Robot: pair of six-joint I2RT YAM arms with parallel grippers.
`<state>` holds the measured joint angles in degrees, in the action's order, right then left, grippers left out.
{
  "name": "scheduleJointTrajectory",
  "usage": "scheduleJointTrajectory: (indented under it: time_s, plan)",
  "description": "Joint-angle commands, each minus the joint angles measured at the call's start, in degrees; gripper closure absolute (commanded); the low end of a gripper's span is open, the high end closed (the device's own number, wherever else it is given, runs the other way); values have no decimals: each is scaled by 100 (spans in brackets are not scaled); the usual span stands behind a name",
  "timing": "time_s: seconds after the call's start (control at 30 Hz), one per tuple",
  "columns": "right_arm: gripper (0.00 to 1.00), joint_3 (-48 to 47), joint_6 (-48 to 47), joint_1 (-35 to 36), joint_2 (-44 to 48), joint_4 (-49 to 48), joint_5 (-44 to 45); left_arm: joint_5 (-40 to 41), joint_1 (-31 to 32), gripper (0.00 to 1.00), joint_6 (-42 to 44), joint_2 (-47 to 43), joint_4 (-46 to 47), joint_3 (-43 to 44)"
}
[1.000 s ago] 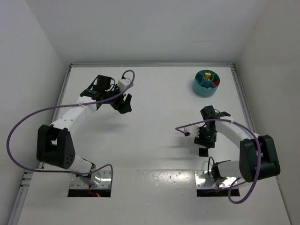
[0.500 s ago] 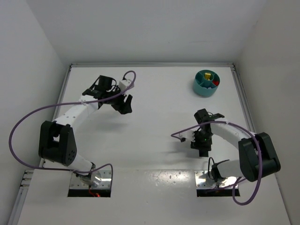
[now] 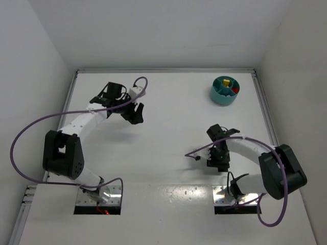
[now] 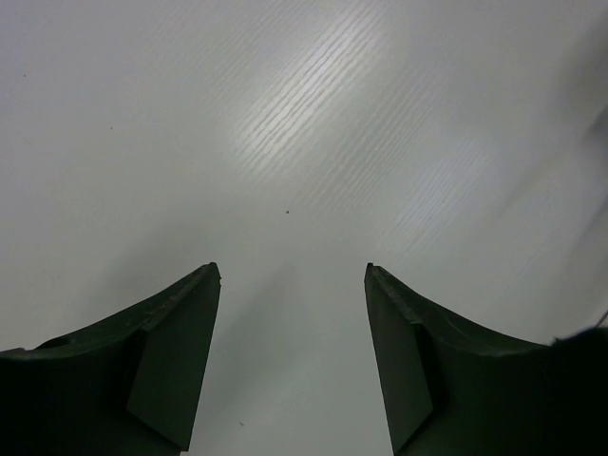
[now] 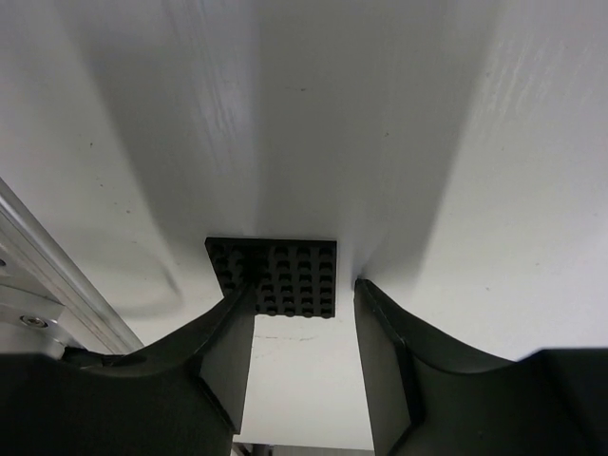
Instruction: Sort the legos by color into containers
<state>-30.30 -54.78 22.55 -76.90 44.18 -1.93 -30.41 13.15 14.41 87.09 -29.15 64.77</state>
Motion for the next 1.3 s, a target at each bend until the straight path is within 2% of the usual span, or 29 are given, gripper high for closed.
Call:
scheduleJointTrajectory:
  time_s: [0.0,0.33,0.5,0.73,0.93,1.17,1.27]
  plan:
    - [54,166,152,57,-368,-885,-26,-105,-58,32,-9,106,76,202]
    - [57,-1160,661,496,-1520,-868,-262,-105,-172,32,-9,107,76,202]
    - [57,-1899,1223,698,-1968,-1288,-518,-105,-277,32,-9,107,76,202]
    - [57,-3384,2795,971,-3066,-2264,-518,-210,-392,32,-9,212,76,264]
    - [57,-4623,3999,1033,-3927,-2424,-982,-350,-637,32,-62,212,76,317]
    - [53,-4792,4564,963,-3367,-2494,-1204,-624,-752,32,-62,-25,128,194]
    - [48,-4617,4976,831,-2840,-2494,-1030,-703,-752,32,-185,-25,252,194]
